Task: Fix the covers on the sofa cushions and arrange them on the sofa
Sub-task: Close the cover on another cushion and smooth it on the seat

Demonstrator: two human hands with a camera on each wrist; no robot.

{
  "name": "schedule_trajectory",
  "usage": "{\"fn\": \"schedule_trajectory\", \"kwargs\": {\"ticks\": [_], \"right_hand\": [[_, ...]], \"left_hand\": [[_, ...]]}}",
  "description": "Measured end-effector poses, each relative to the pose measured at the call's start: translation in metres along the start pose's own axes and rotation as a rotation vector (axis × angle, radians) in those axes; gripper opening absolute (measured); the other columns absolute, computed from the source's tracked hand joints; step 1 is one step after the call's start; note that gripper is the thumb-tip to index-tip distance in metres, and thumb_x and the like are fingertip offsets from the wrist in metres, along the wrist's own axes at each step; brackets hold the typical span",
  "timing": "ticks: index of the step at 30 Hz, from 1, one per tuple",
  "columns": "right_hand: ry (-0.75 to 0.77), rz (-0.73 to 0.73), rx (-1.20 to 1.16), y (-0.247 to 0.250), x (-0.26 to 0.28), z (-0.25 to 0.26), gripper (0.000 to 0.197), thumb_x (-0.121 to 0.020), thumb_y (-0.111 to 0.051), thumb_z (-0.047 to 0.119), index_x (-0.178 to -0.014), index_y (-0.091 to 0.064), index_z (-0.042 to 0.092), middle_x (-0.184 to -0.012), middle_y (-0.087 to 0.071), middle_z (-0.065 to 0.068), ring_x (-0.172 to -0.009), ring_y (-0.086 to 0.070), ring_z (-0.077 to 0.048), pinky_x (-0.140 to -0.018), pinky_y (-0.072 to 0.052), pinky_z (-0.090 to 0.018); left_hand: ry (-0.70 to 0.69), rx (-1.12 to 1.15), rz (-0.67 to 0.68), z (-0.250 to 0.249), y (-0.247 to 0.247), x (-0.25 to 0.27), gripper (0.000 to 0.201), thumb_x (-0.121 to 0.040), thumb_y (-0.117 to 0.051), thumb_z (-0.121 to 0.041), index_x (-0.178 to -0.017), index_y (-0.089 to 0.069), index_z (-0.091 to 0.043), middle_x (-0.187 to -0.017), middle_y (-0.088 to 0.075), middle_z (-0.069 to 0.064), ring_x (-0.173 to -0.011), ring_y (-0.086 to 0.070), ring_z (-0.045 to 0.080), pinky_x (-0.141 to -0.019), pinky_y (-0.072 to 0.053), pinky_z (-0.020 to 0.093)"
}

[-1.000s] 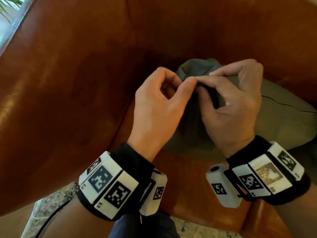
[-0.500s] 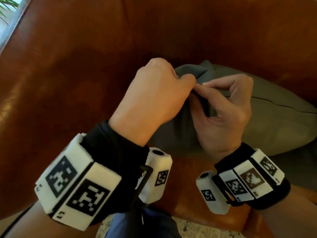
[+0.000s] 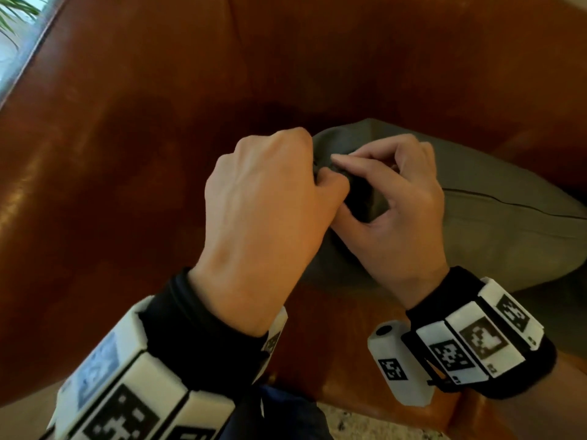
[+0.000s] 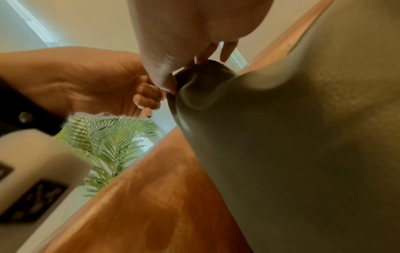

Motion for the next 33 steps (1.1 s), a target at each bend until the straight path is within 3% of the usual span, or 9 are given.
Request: {"fn": "schedule_trajectory", "kwargs": {"ticks": [4,8,12,14,18,22,26,30,33], "right_hand": [[-0.044,0.065,-0.036,0.0,0.0,-0.004,0.028,-0.084,-0.066,0.024,-0.107,-0.072,0.008,-0.101,-0.057,-0.007,-0.096,-0.052,-0.022,-0.083,-0.04,-0.022],[-0.197,0.24,-0.245,0.001,-0.014,-0.017,0.024,-0.089,-0.053,0.009,-0.102,-0.073,0.015,-0.095,-0.058,-0.002,-0.088,-0.055,-0.007,-0.078,-0.04,-0.013],[-0.133,0.581,0.028,-0.017,-0.049,-0.016,0.012,-0.092,-0.061,0.03,-0.098,-0.071,0.031,-0.093,-0.059,0.015,-0.08,-0.051,0.006,-0.069,-0.036,-0.005],[-0.075,0.719,0.149,-0.027,-0.06,-0.012,0.008,-0.09,-0.064,0.035,-0.096,-0.068,0.037,-0.091,-0.051,0.02,-0.077,-0.046,0.008,-0.064,-0.033,-0.008],[-0.135,0.919,0.067,-0.046,-0.062,-0.012,0.012,-0.091,-0.063,0.034,-0.099,-0.066,0.042,-0.095,-0.056,0.025,-0.079,-0.054,0.012,-0.064,-0.035,-0.008],[-0.251,0.952,-0.064,-0.053,-0.054,-0.018,0.014,-0.093,-0.059,0.036,-0.103,-0.068,0.04,-0.1,-0.064,0.025,-0.089,-0.057,0.016,-0.068,-0.04,-0.003],[-0.281,0.973,-0.124,-0.056,-0.047,-0.019,0.017,-0.089,-0.063,0.038,-0.107,-0.065,0.038,-0.098,-0.062,0.026,-0.086,-0.056,0.02,-0.066,-0.041,0.002],[-0.3,0.944,-0.116,-0.059,-0.052,-0.018,0.014,-0.086,-0.069,0.036,-0.099,-0.066,0.034,-0.088,-0.065,0.018,-0.077,-0.06,0.013,-0.068,-0.046,-0.01],[-0.309,0.82,-0.153,-0.06,-0.056,-0.015,0.01,-0.085,-0.071,0.027,-0.094,-0.066,0.026,-0.075,-0.065,0.011,-0.067,-0.062,0.007,-0.065,-0.049,-0.011]], "left_hand": [[-0.135,0.087,-0.198,0.0,0.002,0.016,0.02,-0.088,-0.06,-0.024,-0.073,-0.051,-0.016,-0.063,-0.046,-0.008,-0.052,-0.044,0.011,-0.047,-0.038,0.026],[-0.123,0.356,-0.229,0.02,-0.012,0.027,0.009,-0.09,-0.06,-0.018,-0.084,-0.056,-0.014,-0.074,-0.053,-0.005,-0.06,-0.049,0.011,-0.053,-0.04,0.015],[-0.015,0.601,-0.166,0.037,-0.031,0.025,0.003,-0.095,-0.055,-0.024,-0.092,-0.054,-0.022,-0.075,-0.053,-0.009,-0.056,-0.046,0.004,-0.052,-0.036,0.013],[0.017,0.717,-0.157,0.044,-0.037,0.022,0.003,-0.096,-0.054,-0.022,-0.094,-0.054,-0.024,-0.079,-0.055,-0.004,-0.061,-0.049,0.005,-0.055,-0.041,0.021],[0.072,1.003,-0.091,0.057,-0.048,0.021,0.007,-0.096,-0.052,-0.021,-0.1,-0.058,-0.019,-0.098,-0.06,0.015,-0.091,-0.059,0.035,-0.082,-0.052,0.053],[0.148,1.292,0.058,0.064,-0.064,0.024,0.013,-0.098,-0.048,-0.012,-0.107,-0.057,-0.011,-0.108,-0.062,0.008,-0.101,-0.062,0.023,-0.093,-0.053,0.037],[0.145,1.355,0.134,0.065,-0.069,0.021,0.014,-0.098,-0.047,-0.009,-0.11,-0.055,-0.009,-0.113,-0.059,0.013,-0.105,-0.058,0.027,-0.097,-0.048,0.043],[0.164,1.388,0.159,0.063,-0.072,0.017,0.015,-0.096,-0.047,-0.01,-0.109,-0.055,-0.01,-0.113,-0.057,0.014,-0.106,-0.056,0.027,-0.099,-0.046,0.046],[0.267,1.396,0.134,0.066,-0.076,0.015,0.009,-0.099,-0.047,-0.011,-0.103,-0.056,-0.013,-0.104,-0.061,0.006,-0.096,-0.061,0.018,-0.089,-0.052,0.035]]}}
Point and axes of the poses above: each hand's wrist, its own x-axis away from the middle knuckle, its own y-axis out of the back of the hand, z = x × y, the point moved 9 cm from there along -x, towards the middle knuckle
